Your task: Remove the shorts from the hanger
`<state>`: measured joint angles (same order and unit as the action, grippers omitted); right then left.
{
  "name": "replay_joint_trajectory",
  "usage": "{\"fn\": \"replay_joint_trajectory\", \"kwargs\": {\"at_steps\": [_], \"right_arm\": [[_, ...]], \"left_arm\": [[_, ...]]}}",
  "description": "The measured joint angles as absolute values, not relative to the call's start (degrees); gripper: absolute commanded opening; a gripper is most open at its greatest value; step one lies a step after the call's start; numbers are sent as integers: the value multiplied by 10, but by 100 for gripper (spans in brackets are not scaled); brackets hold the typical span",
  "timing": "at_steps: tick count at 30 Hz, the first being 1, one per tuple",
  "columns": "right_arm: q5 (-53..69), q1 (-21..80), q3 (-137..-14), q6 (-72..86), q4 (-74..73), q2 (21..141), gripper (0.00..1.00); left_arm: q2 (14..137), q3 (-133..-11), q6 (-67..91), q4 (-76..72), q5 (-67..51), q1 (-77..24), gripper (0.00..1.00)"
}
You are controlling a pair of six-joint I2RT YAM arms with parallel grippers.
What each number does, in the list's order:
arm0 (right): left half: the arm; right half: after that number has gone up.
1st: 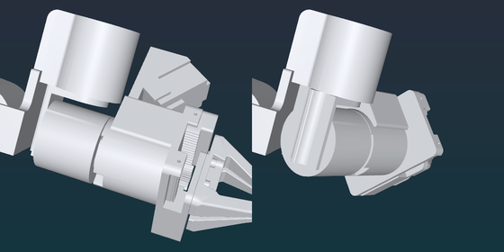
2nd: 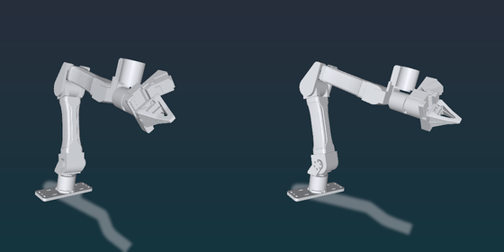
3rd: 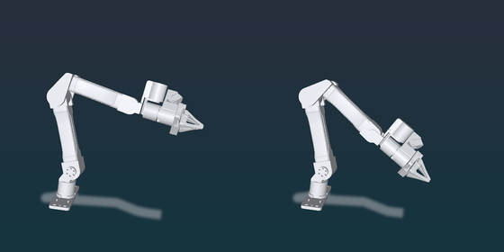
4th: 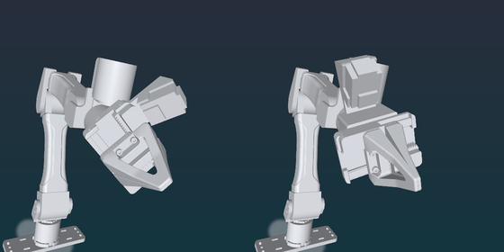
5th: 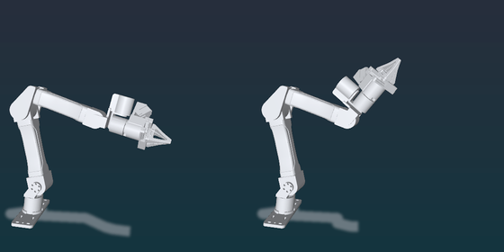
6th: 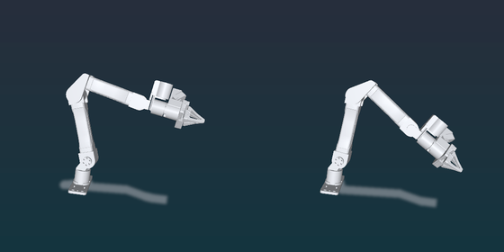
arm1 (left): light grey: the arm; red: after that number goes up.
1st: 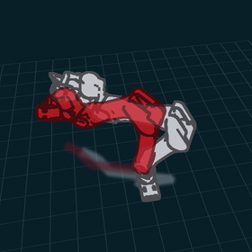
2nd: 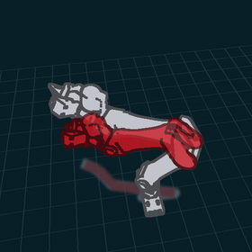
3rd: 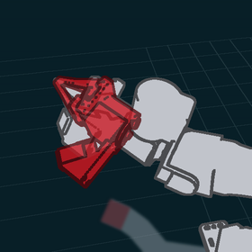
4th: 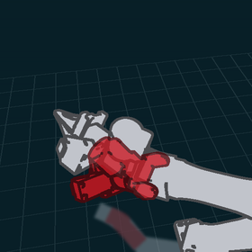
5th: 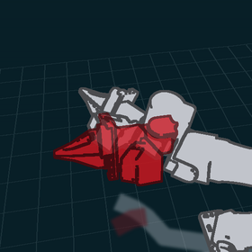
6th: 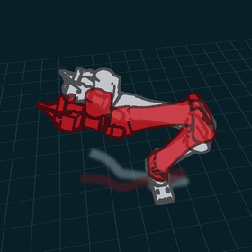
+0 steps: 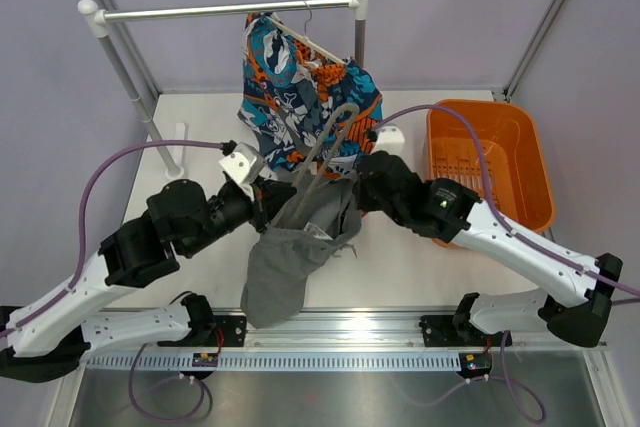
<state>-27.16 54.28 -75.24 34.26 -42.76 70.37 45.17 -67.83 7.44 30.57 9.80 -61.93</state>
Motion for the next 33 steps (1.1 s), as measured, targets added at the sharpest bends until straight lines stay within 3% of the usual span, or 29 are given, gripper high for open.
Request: {"fn": "replay_joint_trajectory", "kwargs": {"at_steps": [9,18,24,29,33], "right_arm": [[-305,722,-848,328,-432,774,0],[-358,728,-891,297,-494,735,0],[-490,728,-997,205,-498,657,0],[-625,728,-1035,18,-344,569,0],[-682,726,-1010,-246,-29,525,0]], "left_arm": [[541,-731,66,220,264,-619,0],[593,-908,-3,164,393,-606,0],[568,-898,2,186,404,-604,0],[542,-855,39,268,388,-604,0],[522,-816,67,331,374,-604,0]]}}
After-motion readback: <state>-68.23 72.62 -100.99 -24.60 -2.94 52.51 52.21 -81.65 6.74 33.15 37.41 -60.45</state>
